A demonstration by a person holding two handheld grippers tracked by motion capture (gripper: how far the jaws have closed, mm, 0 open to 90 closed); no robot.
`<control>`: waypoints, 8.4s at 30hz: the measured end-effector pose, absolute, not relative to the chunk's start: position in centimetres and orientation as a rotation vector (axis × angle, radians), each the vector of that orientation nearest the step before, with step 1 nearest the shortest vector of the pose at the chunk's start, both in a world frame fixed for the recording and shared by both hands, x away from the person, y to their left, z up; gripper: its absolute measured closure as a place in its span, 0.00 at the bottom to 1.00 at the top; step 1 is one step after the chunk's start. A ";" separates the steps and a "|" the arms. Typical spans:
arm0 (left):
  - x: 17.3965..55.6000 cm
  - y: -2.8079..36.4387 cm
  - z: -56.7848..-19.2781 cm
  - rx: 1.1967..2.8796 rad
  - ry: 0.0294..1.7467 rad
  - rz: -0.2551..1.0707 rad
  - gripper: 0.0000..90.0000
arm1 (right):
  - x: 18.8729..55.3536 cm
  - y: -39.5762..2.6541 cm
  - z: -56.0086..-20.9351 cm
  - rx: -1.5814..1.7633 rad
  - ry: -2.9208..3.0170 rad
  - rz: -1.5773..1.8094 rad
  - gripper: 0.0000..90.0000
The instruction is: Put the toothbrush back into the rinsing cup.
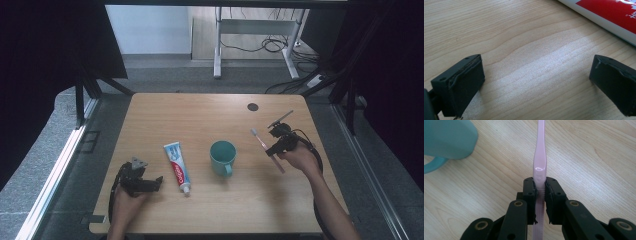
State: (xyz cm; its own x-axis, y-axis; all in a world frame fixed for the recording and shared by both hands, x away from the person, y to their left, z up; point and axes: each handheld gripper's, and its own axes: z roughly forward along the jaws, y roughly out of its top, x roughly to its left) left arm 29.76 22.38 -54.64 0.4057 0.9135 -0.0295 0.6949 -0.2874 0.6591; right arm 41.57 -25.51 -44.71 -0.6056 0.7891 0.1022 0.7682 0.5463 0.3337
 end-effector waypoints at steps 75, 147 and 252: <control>29.8 22.4 -54.7 2.067 1.363 0.480 0.00 | 38.4 -18.2 -38.7 0.965 2.615 1.141 0.87; 29.8 22.4 -54.6 2.075 1.360 0.481 0.00 | 39.1 -13.2 -43.7 0.887 2.574 1.251 0.87; 29.8 22.4 -54.7 2.068 1.362 0.481 0.00 | 36.5 -17.5 -43.6 0.886 2.494 1.171 0.15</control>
State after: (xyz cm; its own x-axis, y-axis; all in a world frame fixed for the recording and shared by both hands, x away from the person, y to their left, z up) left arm 29.77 22.35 -54.67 0.4049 0.9139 -0.0295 0.6925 -0.2854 0.6626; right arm 36.53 -17.48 -43.62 -0.7849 0.6187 0.0330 0.4207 0.4932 0.7614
